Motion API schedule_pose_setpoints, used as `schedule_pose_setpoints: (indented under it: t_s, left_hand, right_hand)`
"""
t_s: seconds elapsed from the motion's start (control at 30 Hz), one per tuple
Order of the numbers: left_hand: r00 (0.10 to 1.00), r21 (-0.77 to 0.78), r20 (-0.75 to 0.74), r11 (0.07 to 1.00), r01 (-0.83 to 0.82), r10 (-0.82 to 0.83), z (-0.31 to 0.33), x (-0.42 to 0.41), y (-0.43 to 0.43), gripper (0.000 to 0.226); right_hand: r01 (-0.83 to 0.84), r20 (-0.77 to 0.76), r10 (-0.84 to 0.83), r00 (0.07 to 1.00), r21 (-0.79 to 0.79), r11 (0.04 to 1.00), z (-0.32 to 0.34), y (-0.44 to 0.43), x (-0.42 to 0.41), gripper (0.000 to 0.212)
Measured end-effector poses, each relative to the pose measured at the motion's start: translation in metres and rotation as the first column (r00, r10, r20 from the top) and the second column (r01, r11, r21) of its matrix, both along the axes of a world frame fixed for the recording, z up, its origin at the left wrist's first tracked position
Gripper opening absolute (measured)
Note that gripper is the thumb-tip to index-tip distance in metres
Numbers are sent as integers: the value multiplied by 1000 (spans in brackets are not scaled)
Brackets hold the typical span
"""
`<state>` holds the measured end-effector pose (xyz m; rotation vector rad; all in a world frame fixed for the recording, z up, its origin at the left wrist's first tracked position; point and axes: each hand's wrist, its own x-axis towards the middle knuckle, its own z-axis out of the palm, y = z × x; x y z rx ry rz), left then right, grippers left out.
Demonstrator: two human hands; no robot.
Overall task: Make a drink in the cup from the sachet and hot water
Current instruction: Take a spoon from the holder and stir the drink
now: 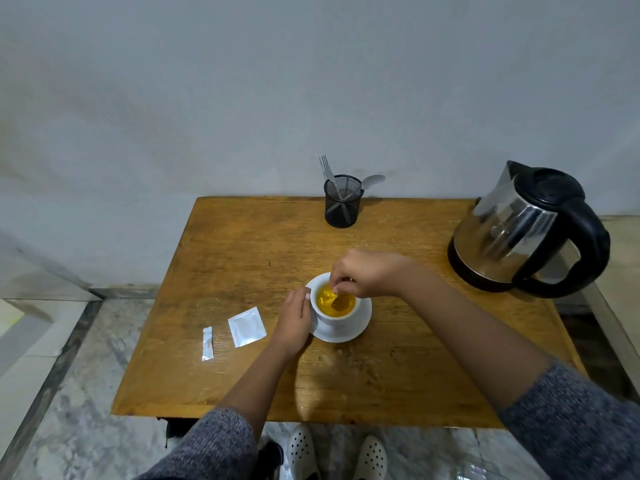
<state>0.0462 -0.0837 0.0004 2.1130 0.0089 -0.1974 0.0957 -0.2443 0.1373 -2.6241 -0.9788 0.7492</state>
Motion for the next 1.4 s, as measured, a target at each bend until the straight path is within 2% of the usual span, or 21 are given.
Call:
schedule_pose_setpoints:
  t_s: [0.13,0.23,0.37,0.6,0.77,0.9,1.17,1.4]
  left_hand:
    - [1000,-5,-7,1000,9,-10,3,0,1,28]
    - [1000,-13,-9,1000,14,-14,2,0,1,28]
    - [1000,-23,-10,1000,10,-10,3,0,2,27]
    - [1000,-39,-2,999,31,-31,3,-1,4,25]
    - [999,-31,3,998,50,-50,4,0,5,26]
    - [998,-28,-3,998,59,-59,5,-1,6,27]
    - [995,-39,-4,995,95,-95,7,0,8,25]
    - [997,-42,2,996,83,-83,3,0,9,26]
  right_hand:
    - [157,-82,-150,985,91,983,-3,-2,-3,24]
    - [291,-131,-269,954,196,936,-9,-3,-6,26]
    - [362,-113,-344,932,279,890,-19,-1,-10,25]
    - [275,34,-290,957,225,935,-19,2,-9,31]
    - [203,62,-209,976,97,974,-11,-3,-6,31]
    - [190,43,-192,980,56,980,-7,-1,-6,29]
    - [189,-30,-187,982,148,971,-12,8,-8,27]
    - [200,75,-214,974,161,966,-14,4,-7,30]
